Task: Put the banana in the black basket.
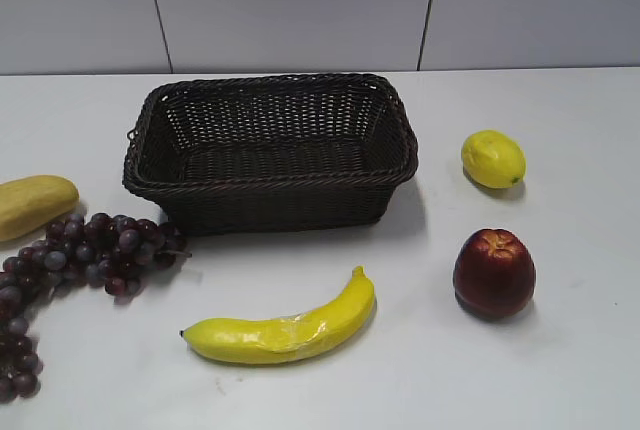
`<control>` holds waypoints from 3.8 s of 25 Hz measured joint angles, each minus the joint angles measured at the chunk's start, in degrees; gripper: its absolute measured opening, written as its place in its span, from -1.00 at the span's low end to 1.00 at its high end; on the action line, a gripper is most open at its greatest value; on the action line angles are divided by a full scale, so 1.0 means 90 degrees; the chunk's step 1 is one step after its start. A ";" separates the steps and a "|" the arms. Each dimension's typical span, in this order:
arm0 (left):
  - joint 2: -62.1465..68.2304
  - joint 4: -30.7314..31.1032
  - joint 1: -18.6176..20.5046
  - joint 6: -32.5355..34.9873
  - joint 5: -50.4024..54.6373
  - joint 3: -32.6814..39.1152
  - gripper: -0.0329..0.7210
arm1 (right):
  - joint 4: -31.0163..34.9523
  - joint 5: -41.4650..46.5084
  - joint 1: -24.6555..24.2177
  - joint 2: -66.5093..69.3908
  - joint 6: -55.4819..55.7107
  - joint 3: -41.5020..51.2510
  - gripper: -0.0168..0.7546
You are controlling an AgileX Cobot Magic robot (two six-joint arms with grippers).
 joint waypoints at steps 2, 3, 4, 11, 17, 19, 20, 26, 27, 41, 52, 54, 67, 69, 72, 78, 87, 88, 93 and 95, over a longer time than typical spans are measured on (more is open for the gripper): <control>0.0000 0.0000 0.0000 0.0000 0.0000 0.0000 0.68 | 0.0000 0.0000 0.0000 0.0000 0.0000 0.0000 -0.18; 0.0000 0.0000 0.0000 0.0000 0.0000 0.0000 0.68 | 0.0000 0.0000 0.0000 0.0000 0.0006 0.0000 -0.18; 0.0000 0.0000 0.0000 0.0000 0.0000 0.0000 0.67 | 0.0000 0.0000 0.0000 0.0000 0.0006 0.0000 -0.18; 0.0296 -0.0290 0.0000 0.0407 0.0000 0.0000 0.66 | 0.0000 0.0000 0.0000 0.0000 0.0006 0.0000 -0.18; 0.1599 -0.0880 -0.0027 0.1270 -0.0103 -0.0268 0.66 | 0.0000 0.0000 0.0000 0.0000 0.0006 0.0000 -0.18; 0.2026 -0.0963 -0.0162 0.1486 -0.0323 -0.0424 0.66 | 0.0000 0.0000 0.0000 0.0000 0.0006 0.0000 -0.18; 0.2260 -0.0994 -0.0238 0.1627 -0.0397 -0.0506 0.66 | 0.0000 0.0000 0.0000 0.0000 0.0006 0.0000 -0.18; 0.3658 -0.0922 -0.1068 0.2045 -0.0611 -0.0856 0.64 | 0.0000 0.0000 0.0000 0.0000 0.0006 0.0000 -0.18; 0.3918 -0.0896 -0.1189 0.2139 -0.0632 -0.0939 0.64 | 0.0000 0.0000 0.0000 0.0000 0.0006 0.0000 -0.18; 0.7873 -0.1042 -0.3772 0.3777 -0.0472 -0.2737 0.64 | 0.0000 0.0000 0.0000 0.0000 0.0006 0.0000 -0.18; 1.0356 -0.0802 -0.5519 0.3702 -0.1214 -0.3635 0.63 | 0.0000 0.0000 0.0000 0.0000 0.0006 0.0000 -0.18; 1.0670 -0.0802 -0.5647 0.3631 -0.1359 -0.3635 0.63 | 0.0000 0.0000 0.0000 0.0000 0.0006 0.0000 -0.18; 1.2095 -0.0417 -0.6259 0.3059 -0.2500 -0.3639 0.63 | 0.0000 0.0000 0.0000 0.0000 0.0006 0.0000 -0.18; 1.2152 -0.0400 -0.6264 0.3032 -0.2643 -0.3676 0.63 | 0.0000 0.0000 0.0000 0.0000 0.0007 0.0000 -0.18; 1.2226 -0.0388 -0.6267 0.3018 -0.2726 -0.3702 0.63 | 0.0000 0.0000 0.0000 0.0000 0.0007 0.0000 -0.18; 1.2297 -0.0394 -0.6267 0.3018 -0.2944 -0.3749 0.63 | 0.0000 0.0000 0.0000 0.0000 0.0007 0.0000 -0.18; 1.2266 -0.0263 -0.6267 0.2834 -0.2407 -0.4038 0.61 | 0.0000 0.0000 0.0000 0.0000 0.0007 0.0000 -0.18; 1.2248 -0.0236 -0.6267 0.2815 -0.2398 -0.4111 0.61 | 0.0000 0.0000 0.0000 0.0000 0.0007 0.0000 -0.18; 1.2227 0.0017 -0.6261 0.2792 -0.2453 -0.4291 0.61 | 0.0000 0.0000 0.0000 0.0000 0.0007 0.0000 -0.18; 1.2284 0.0040 -0.6261 0.2789 -0.2459 -0.4304 0.61 | 0.0000 0.0000 0.0000 0.0000 0.0007 0.0000 -0.18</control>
